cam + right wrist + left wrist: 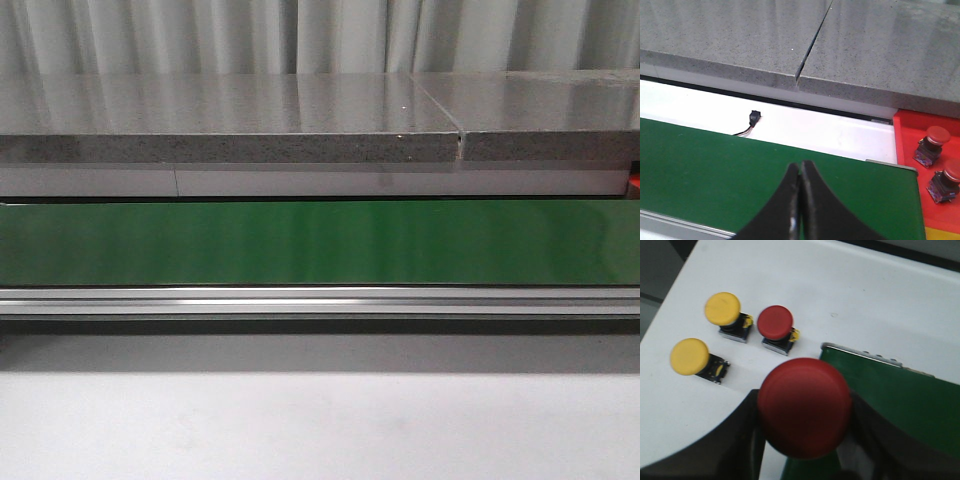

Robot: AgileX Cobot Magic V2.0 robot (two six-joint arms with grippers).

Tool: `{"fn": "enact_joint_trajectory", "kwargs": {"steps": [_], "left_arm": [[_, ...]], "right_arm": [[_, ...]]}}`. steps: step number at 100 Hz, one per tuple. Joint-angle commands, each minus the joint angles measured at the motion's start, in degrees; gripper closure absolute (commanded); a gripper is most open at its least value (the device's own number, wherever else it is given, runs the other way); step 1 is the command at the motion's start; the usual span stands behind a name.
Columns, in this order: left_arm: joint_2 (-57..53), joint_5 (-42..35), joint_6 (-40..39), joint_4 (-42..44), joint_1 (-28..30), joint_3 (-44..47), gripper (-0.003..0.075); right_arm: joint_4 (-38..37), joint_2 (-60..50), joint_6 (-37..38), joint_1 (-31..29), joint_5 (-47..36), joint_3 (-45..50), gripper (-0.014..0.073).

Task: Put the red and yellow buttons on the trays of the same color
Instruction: 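Grasp the red push-button with the left gripper and lift it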

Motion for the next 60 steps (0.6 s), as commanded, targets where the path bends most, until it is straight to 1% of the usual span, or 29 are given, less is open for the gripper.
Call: {"fn": "enact_joint_trajectory", "kwargs": {"steps": [1, 13, 23, 60], "left_arm": [[-2.4, -1.1, 1.8, -0.2, -2.6, -1.1, 0.0739], [-2.4, -1.3, 2.2, -0.2, -4.9, 0.5, 0.0739], [-2.0, -3.1, 2.2, -0.1, -5.9, 2.2, 0.0739], [2.0, -3.8, 2.2, 0.0, -5.9, 4.2, 0.0738]], "right_arm": [[1.2, -0.1, -0.5, 0.0, -3.4, -1.4, 0.066], [1.2, -0.1, -0.5, 0.0, -3.4, -1.4, 0.066], [1.2, -0.1, -0.5, 0.0, -3.4, -1.4, 0.066], [1.2, -0.1, -0.5, 0.0, -3.4, -1.4, 0.066]]}}
